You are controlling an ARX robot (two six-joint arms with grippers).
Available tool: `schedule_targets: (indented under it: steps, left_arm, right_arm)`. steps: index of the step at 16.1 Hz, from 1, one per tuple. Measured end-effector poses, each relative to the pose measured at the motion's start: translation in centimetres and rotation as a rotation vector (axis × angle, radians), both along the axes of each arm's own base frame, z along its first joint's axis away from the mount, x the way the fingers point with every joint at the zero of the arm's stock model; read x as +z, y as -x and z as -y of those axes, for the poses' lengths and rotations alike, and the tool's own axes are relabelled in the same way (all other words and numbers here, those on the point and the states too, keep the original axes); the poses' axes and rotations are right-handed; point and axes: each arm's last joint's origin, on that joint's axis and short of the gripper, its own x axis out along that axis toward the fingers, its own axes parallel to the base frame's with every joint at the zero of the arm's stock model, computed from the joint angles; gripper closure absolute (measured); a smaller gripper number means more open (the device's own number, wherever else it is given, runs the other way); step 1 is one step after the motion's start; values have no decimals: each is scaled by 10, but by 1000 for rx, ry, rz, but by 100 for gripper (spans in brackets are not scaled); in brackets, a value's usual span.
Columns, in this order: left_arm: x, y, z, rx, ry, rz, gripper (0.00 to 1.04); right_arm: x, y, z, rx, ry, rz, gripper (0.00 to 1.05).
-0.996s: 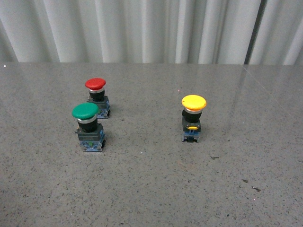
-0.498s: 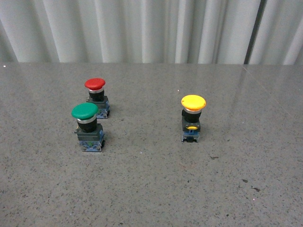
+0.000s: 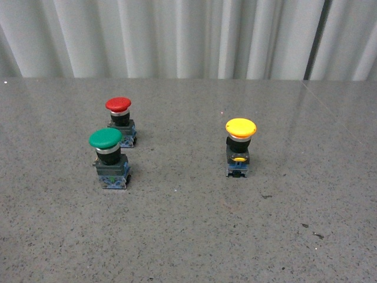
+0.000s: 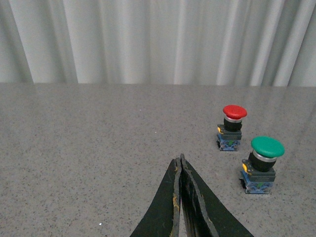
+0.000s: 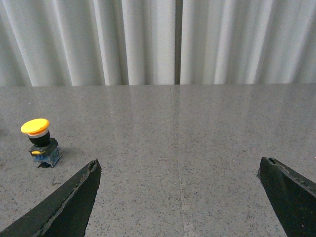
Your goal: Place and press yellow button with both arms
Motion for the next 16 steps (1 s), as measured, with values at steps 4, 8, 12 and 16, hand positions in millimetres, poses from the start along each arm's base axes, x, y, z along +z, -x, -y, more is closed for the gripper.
schedule_targets:
  steps: [4, 8, 12, 16]
  left_arm:
    - [2, 11, 0, 0, 0, 11, 103]
    - [1, 16, 0, 0, 0, 8, 103]
    - [0, 28, 0, 2, 0, 14, 103]
    - [-3, 27, 0, 1, 1, -4, 81]
  right_arm:
    - [0, 0, 0, 0, 0, 0, 7]
    - [0, 0, 0, 0, 0, 0, 7]
    - [0, 0, 0, 0, 0, 0, 7]
    - [0, 0, 0, 0, 0, 0, 7]
